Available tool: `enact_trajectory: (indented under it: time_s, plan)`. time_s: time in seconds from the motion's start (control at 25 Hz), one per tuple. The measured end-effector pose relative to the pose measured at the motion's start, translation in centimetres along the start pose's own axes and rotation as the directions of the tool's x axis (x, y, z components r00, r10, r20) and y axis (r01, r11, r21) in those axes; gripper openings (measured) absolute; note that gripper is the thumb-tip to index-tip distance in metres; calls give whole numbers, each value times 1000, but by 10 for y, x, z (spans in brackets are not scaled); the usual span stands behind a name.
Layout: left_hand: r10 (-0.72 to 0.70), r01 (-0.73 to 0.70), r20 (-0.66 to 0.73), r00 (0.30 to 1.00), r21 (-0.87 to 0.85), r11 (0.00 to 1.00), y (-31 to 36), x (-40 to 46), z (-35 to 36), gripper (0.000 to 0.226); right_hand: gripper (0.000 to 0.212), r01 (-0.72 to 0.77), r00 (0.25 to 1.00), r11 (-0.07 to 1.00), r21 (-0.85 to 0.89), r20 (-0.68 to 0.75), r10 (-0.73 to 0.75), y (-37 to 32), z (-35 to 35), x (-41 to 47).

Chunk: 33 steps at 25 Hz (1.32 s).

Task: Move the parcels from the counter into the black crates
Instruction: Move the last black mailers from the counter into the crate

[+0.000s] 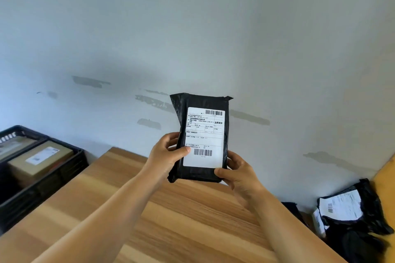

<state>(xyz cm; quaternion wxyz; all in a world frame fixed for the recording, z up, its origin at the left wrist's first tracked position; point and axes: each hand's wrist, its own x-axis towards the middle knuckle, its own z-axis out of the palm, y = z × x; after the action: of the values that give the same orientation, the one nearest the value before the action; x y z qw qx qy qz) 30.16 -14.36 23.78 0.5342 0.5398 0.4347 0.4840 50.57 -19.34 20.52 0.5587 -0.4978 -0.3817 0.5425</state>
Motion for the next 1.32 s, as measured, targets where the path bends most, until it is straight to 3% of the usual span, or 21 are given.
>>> enact_trajectory:
  time_s: [0.16, 0.44, 0.68, 0.88, 1.32]
  plan:
    - [-98, 89, -124, 987, -78, 993, -21, -27, -38, 36, 59, -73, 990, 996, -44, 117, 77, 27, 31, 1]
    - [-151, 116, -278, 949, -136, 984, -37, -84, -143, 43, 55, -131, 956, 986, -104, 252, 153, 64, 136, -27]
    - [-174, 130, -392, 903, -136, 982, -41, -148, -300, 36, 62, -168, 902, 967, -193, 366, 230, 107, 292, -56]
    - [-269, 160, -494, 826, -253, 954, -43, -219, -443, 37, 51, -212, 854, 951, -227, 431, 293, 156, 449, -94]
    - [-335, 200, -585, 739, -284, 938, -56, -263, -617, 27, 37, -253, 778, 901, -353, 479, 406, 225, 633, -90]
